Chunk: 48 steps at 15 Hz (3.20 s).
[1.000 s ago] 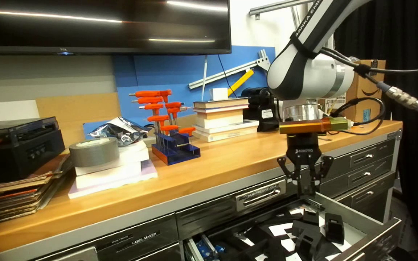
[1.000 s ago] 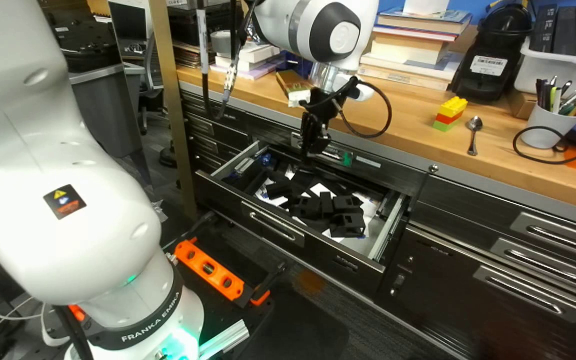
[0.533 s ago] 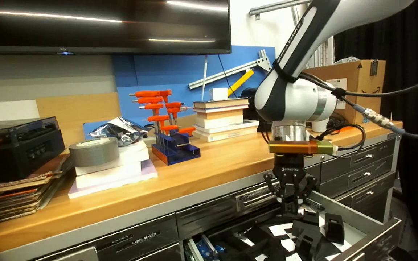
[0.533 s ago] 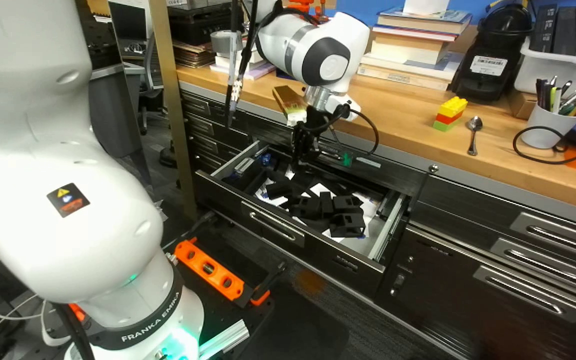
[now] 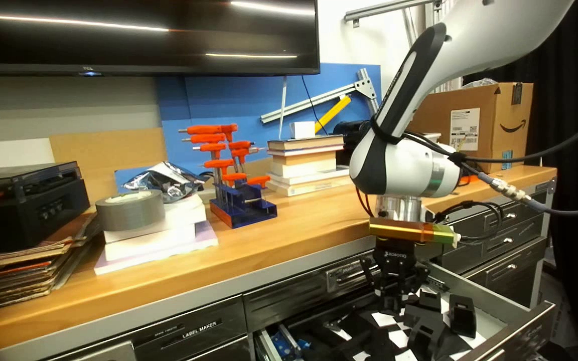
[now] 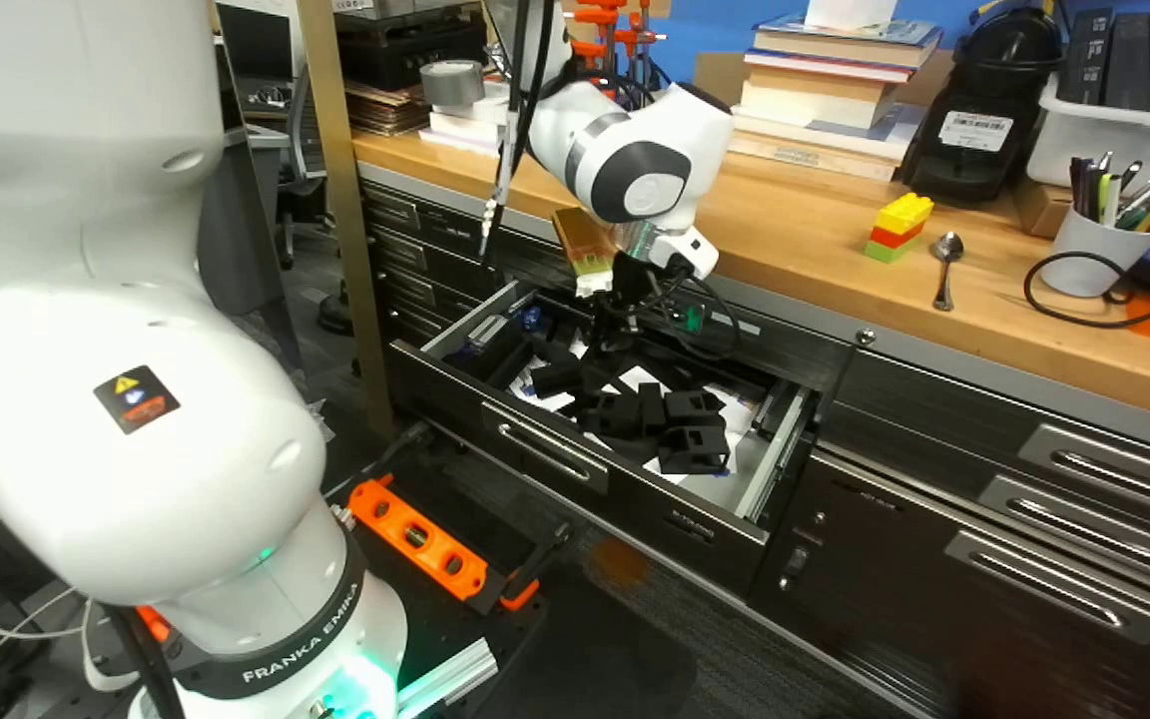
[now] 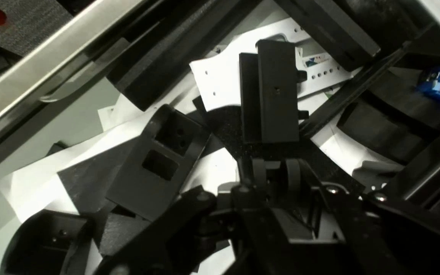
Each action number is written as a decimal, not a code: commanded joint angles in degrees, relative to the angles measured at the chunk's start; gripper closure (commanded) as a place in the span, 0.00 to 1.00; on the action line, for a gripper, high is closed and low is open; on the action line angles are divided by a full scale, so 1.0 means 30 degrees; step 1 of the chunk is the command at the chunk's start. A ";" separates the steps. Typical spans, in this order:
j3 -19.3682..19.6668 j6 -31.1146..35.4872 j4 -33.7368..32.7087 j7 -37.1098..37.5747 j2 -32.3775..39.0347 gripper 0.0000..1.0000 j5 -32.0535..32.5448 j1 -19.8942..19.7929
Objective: Pick up the black objects from the base top and put them in the open drawer and then close the drawer
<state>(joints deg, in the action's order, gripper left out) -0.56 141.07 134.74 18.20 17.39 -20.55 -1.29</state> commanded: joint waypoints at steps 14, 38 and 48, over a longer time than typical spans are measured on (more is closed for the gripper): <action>-0.0035 0.2238 0.0695 0.0418 0.0003 0.01 -0.0822 0.0007; 0.1421 0.2649 0.7465 1.5746 -0.5079 0.00 0.0055 -0.0314; 0.1800 -0.0666 0.6375 1.8645 -0.3813 0.00 0.2831 -0.0487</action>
<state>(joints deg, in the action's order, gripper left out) 5.00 140.35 156.59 74.86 3.48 -12.52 -2.53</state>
